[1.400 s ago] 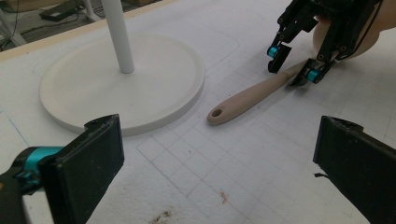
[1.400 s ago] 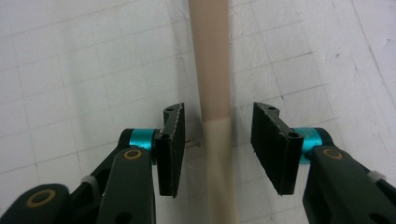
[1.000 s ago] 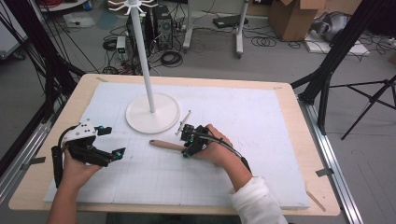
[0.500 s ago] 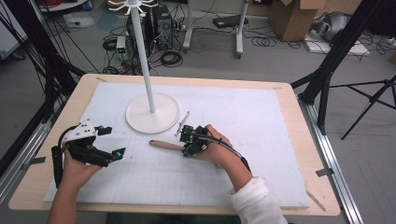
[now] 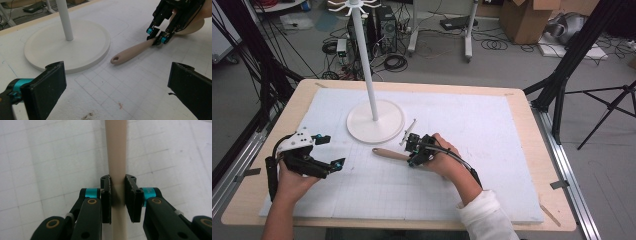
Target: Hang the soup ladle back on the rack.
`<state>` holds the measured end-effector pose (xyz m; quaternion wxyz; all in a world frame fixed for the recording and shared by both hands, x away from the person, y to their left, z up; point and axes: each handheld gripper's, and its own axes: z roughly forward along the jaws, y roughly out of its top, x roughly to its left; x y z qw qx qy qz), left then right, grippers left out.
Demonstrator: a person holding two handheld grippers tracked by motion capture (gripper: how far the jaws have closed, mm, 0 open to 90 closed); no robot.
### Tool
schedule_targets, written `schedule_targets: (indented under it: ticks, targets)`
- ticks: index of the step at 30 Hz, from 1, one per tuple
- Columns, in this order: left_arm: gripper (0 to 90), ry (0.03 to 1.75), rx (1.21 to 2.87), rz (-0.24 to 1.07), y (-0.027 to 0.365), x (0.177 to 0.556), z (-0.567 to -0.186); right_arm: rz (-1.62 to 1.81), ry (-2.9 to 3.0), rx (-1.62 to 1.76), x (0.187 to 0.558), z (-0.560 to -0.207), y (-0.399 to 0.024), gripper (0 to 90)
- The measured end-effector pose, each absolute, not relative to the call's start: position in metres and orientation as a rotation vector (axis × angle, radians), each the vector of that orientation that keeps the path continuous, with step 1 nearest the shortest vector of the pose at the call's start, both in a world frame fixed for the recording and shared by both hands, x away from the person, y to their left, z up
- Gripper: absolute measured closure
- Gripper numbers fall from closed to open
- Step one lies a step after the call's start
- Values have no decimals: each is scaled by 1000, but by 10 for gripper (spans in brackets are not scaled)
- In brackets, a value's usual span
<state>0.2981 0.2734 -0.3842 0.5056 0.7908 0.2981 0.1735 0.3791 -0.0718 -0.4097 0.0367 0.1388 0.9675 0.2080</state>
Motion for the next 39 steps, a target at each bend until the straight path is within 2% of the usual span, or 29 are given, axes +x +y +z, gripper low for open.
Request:
schedule_targets:
  ticks: [19,39]
  targets:
    - [22,722,1903,417,273,298,-384,1059,2823,534,376,-361,-120,774]
    - [23,716,1900,417,273,297,-383,1211,2712,520,374,-319,-150,773]
